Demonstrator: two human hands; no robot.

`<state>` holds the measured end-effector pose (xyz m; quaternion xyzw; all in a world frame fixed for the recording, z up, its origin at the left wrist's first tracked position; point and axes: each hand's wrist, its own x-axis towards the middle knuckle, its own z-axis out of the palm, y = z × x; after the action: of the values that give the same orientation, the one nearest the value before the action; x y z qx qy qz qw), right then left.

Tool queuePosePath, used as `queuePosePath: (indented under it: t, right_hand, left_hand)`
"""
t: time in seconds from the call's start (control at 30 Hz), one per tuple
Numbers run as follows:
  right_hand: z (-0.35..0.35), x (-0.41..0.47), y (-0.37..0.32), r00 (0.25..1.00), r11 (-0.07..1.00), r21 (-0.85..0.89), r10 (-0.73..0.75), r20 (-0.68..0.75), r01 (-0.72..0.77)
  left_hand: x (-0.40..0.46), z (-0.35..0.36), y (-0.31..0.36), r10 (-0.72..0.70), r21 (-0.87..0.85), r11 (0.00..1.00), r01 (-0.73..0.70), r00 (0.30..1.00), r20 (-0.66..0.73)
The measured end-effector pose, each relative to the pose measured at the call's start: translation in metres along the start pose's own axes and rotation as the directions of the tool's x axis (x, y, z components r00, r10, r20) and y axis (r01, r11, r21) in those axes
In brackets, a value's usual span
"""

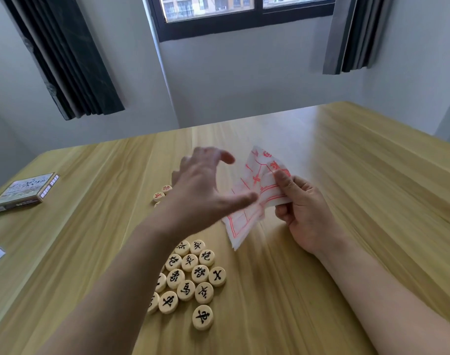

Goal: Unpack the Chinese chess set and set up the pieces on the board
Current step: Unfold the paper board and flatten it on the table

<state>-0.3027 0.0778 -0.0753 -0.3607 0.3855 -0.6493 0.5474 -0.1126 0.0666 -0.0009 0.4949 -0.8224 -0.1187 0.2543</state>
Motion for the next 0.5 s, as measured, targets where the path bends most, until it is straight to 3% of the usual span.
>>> queuePosePath:
  t: [0.07, 0.13, 0.37, 0.5]
  right_hand:
    - [-0.001, 0.000, 0.001, 1.000, 1.000, -0.001, -0.004, 0.013, 0.004]
    - [-0.002, -0.001, 0.001, 0.999, 1.000, -0.013, -0.016, 0.029, 0.017]
    - [0.001, 0.000, 0.001, 0.999, 1.000, 0.001, -0.021, 0.046, 0.021]
    - [0.000, 0.000, 0.002, 0.997, 1.000, -0.008, -0.017, 0.069, 0.018]
  left_hand:
    - [-0.002, 0.005, 0.009, 0.027, 0.205, 0.977, -0.048, 0.994, 0.105]
    - [-0.004, 0.012, 0.013, 0.015, 0.274, 0.960, -0.060, 0.987, 0.162]
    - [-0.006, 0.014, 0.009, 0.058, 0.125, 0.989, -0.073, 0.991, 0.121]
    - [-0.005, 0.013, 0.008, 0.033, 0.020, 0.999, -0.037, 0.984, 0.175]
